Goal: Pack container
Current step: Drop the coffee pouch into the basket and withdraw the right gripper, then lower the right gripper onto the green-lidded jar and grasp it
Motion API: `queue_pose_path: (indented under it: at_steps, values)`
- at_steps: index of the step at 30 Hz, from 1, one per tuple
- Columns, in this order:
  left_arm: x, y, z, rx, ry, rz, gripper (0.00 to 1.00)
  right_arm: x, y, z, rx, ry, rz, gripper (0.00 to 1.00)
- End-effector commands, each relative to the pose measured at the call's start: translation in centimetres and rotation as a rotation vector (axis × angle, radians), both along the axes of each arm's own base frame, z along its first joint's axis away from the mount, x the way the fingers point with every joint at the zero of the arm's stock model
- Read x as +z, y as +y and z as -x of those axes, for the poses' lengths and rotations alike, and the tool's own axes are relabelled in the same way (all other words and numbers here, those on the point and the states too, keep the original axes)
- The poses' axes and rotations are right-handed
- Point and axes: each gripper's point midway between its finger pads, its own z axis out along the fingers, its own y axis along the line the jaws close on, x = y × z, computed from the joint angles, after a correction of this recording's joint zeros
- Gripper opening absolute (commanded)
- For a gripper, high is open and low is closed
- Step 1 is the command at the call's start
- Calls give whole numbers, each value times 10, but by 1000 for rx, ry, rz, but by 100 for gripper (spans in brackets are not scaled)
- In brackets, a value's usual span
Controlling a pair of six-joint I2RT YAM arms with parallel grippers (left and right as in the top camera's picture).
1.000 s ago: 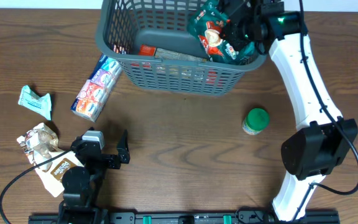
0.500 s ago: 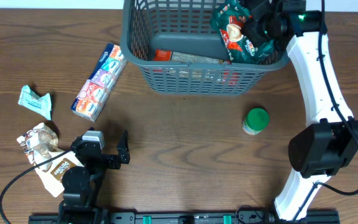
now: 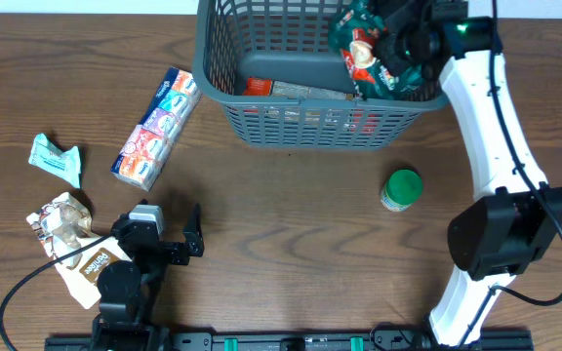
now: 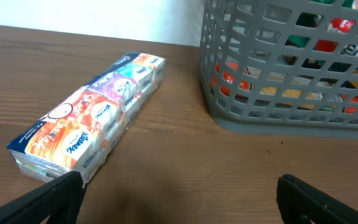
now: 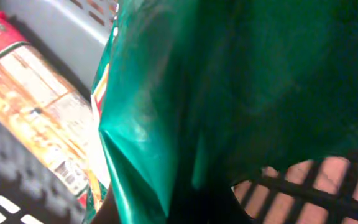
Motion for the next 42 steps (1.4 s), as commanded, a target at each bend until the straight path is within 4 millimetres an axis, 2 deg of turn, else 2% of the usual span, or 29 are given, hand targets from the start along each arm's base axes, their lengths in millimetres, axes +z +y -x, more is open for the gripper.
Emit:
queue_pose_path:
  at_steps: [1,2,3,5,6,9,11,12,14,16,18,19,21,23,24,28,30,32,38,42]
  values:
    - [-14,-2,3,-12,46,6,99,34,29,0,49,-84,-36,4]
    - [-14,-2,3,-12,46,6,98,34,33,1,54,-84,-36,11]
    - [-14,-2,3,-12,46,6,99,34,35,1,59,-84,-36,31]
    - [-14,-2,3,-12,46,6,99,33,36,3,61,-77,-37,87]
    - [-14,-2,3,-12,46,6,99,32,36,3,61,-73,-36,99]
    - [-14,-2,3,-12,46,6,99,31,35,5,33,-58,-57,99]
    - [-14,-2,3,-12,46,6,98,39,37,6,13,-65,-88,99]
    - [-14,-2,3,-12,46,6,98,50,39,8,3,-77,-116,99]
    - [-14,-2,3,-12,46,6,98,79,41,16,-28,-112,-164,99]
    - [-14,-2,3,-12,46,6,98,120,37,28,-79,-163,-227,99]
    - [-14,-2,3,-12,46,6,98,165,25,46,-142,-225,-284,99]
    - [-14,-2,3,-12,46,6,99,189,15,59,-176,-260,-307,99]
    - [-14,-2,3,-12,46,6,99,218,-6,81,-249,-303,-327,99]
    - [-14,-2,3,-12,46,6,98,239,-39,112,-388,-318,-350,99]
    - [-14,-2,3,-12,46,6,99,242,-54,127,-459,-308,-362,99]
    - [-14,-2,3,-12,46,6,99,230,-103,190,-680,-207,-377,99]
    - [-14,-2,3,-12,46,6,99,217,-119,220,-755,-134,-356,99]
    - [-14,-2,3,-12,46,6,99,206,-124,243,-793,-67,-330,99]
    - [-13,-2,3,-10,44,5,99,185,-108,261,-748,37,-371,99]
    - [-2,5,1,26,22,-3,99,141,-106,275,-778,180,-333,99]
